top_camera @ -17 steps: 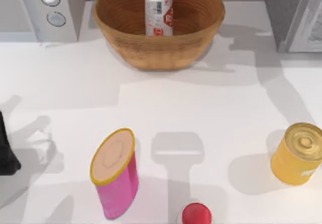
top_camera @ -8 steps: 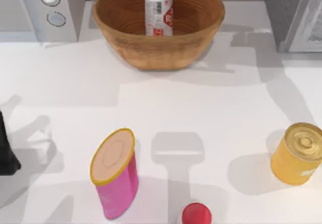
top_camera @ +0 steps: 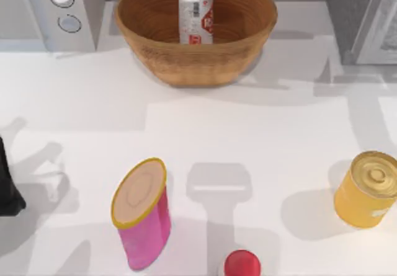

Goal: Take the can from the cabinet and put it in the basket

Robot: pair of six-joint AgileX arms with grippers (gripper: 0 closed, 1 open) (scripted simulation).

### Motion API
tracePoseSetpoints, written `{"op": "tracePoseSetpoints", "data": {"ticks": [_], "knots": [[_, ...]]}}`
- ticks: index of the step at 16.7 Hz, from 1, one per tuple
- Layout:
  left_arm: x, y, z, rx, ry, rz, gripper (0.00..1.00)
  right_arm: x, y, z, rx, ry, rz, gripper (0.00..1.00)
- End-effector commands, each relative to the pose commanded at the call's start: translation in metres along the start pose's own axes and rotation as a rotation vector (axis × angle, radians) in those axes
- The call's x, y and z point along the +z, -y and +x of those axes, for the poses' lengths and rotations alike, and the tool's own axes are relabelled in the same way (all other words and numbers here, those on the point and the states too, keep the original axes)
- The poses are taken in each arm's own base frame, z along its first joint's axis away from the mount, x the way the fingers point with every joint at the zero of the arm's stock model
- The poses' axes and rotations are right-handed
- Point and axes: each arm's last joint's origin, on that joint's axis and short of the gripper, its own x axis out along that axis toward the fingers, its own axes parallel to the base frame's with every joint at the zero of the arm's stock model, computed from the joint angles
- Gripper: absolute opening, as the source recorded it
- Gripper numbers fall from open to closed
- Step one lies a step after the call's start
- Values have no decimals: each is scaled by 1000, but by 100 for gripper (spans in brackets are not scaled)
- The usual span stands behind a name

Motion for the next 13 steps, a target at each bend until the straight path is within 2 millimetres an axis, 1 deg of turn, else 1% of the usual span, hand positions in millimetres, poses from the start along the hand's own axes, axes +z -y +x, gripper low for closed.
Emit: {"op": "tracePoseSetpoints", "data": {"ticks": [2, 6, 9, 11, 13], "knots": [[0, 0, 0, 0, 0, 0, 100, -41, 11, -19, 2, -32, -8, 100], [0, 0, 0, 0, 0, 0, 100, -136, 29, -57, 10, -76, -10, 100], [0, 0, 0, 0, 0, 0, 100, -205, 37, -77, 18, -77, -3, 100], [0, 0, 0, 0, 0, 0, 100, -243, 40, -84, 23, -64, 2, 100], [0, 0, 0, 0, 0, 0, 100, -269, 42, -88, 28, -43, 6, 100]]}}
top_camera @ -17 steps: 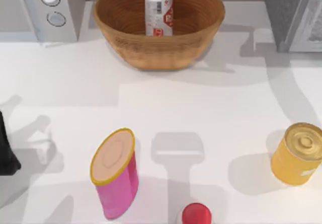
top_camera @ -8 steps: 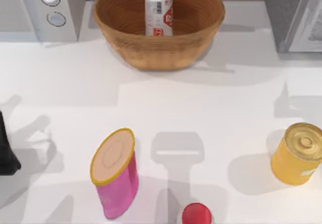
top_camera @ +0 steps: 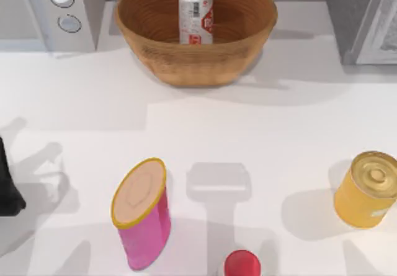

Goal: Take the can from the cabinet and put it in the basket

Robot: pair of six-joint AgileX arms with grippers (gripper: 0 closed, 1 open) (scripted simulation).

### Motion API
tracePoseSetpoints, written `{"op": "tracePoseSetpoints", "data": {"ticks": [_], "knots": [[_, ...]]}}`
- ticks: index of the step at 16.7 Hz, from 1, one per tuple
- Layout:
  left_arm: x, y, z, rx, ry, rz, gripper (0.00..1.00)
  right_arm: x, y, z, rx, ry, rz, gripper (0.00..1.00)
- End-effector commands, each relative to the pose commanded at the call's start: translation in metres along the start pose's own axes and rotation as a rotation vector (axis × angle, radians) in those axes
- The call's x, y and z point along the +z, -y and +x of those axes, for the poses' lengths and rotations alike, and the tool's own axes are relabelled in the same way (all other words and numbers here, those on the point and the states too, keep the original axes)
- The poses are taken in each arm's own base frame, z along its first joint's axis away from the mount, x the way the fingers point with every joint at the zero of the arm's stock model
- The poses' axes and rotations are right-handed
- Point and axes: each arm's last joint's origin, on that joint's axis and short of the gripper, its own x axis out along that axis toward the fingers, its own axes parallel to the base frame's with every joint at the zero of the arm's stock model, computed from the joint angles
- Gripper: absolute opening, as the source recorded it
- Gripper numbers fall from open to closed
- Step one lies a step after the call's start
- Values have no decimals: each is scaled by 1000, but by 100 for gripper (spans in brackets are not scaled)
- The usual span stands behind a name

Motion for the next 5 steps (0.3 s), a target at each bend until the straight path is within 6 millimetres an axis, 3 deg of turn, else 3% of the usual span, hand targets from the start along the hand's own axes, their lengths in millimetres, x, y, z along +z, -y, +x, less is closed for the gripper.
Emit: {"op": "tracePoseSetpoints", "data": {"ticks": [2, 5], "knots": [[0, 0, 0, 0, 0, 0, 100, -16, 1, 0, 3, 18, 2, 100], [0, 0, 0, 0, 0, 0, 100, -22, 2, 0, 4, 25, 2, 100]]}}
